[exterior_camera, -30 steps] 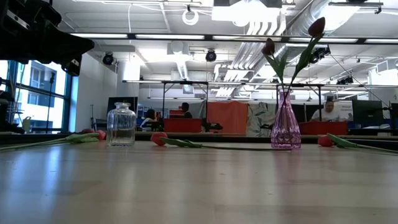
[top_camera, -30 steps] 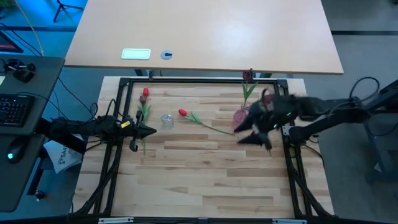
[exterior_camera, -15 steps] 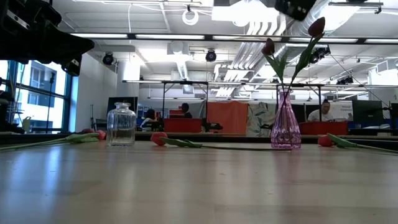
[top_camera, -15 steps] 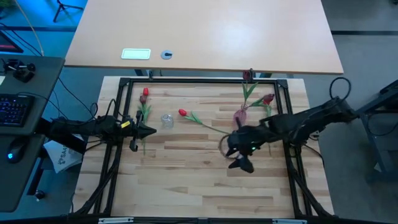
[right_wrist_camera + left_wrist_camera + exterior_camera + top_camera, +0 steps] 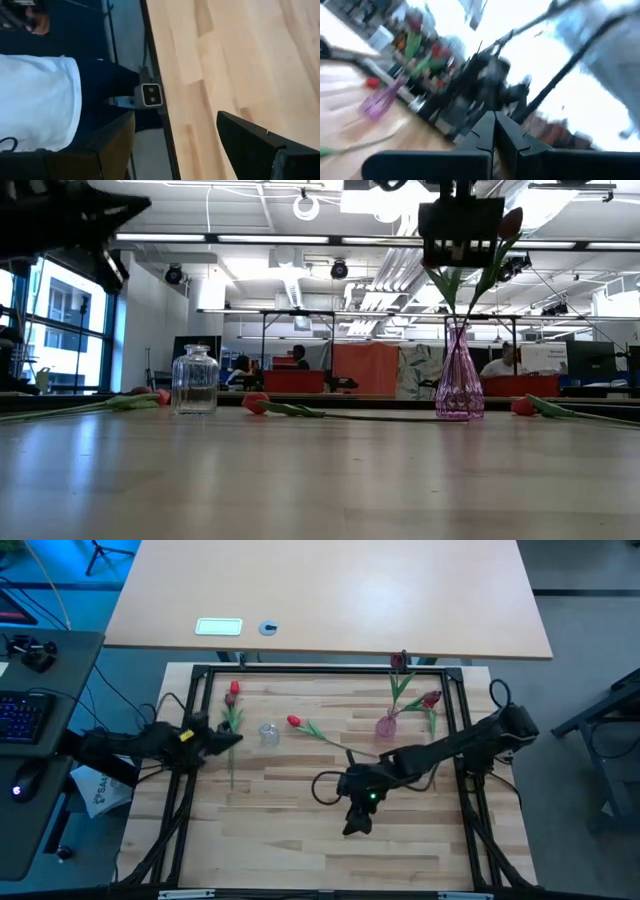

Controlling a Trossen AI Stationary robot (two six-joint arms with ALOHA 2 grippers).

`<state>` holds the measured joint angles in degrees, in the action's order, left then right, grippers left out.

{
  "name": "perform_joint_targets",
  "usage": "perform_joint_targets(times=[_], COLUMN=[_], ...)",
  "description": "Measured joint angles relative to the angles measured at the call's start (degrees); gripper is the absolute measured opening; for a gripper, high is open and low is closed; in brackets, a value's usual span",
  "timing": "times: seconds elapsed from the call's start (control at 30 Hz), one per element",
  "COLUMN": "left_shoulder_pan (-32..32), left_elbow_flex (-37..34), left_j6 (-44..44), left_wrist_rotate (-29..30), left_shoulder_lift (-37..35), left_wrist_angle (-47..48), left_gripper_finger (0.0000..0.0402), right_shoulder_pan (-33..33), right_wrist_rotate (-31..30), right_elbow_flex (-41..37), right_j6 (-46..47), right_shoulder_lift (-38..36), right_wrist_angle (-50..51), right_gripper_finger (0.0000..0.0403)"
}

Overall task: Sort flowers into vase by color
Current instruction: Put the dark red tulip into the purple vase

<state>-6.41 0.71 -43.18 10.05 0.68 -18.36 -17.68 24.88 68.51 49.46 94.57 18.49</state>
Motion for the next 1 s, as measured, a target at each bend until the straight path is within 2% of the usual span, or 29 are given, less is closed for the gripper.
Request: perform_joint_targets(times=[0.1,0.17,0.33,0.47,0.6,0.73,0.83,1.0], left_shoulder_pan=[0.48,0.50,2.03,5.30,6.62,4.44,2.04,-0.75], left_elbow_flex=[2.78,7.83,24.89,33.84,34.68,33.42,32.78,32.76], left_j6=[-0.36,0.74,5.11,2.18,-6.22,-11.46,-16.96,-26.90], left_wrist_rotate=[-1.65,-1.99,5.05,7.46,3.52,-0.21,1.76,6.13], left_shoulder_lift=[2.38,5.38,17.45,27.57,34.49,39.47,42.26,46.25], left_wrist_angle=[-4.17,1.17,28.71,51.45,62.92,65.28,65.30,67.70], left_gripper_finger=[0.0000,0.0000,0.0009,0.0042,0.0091,0.0140,0.0159,0.0163], right_shoulder_pan=[-0.47,0.09,4.33,7.70,8.10,5.68,3.72,0.57], right_wrist_rotate=[-3.13,-5.70,-9.98,-10.90,-12.37,-14.64,-14.88,-14.28], right_elbow_flex=[0.00,0.00,0.00,0.02,0.02,-1.02,-6.39,-20.89], right_j6=[0.61,-0.20,-4.78,-9.34,-14.31,-17.21,-16.60,-5.78], right_shoulder_lift=[-1.23,-2.08,-3.07,-3.11,-3.09,-3.16,-4.70,-12.60], right_wrist_angle=[0.17,0.56,3.72,10.99,20.84,25.93,25.80,20.60], right_gripper_finger=[0.0275,0.0275,0.0275,0.0275,0.0275,0.0275,0.0275,0.0275])
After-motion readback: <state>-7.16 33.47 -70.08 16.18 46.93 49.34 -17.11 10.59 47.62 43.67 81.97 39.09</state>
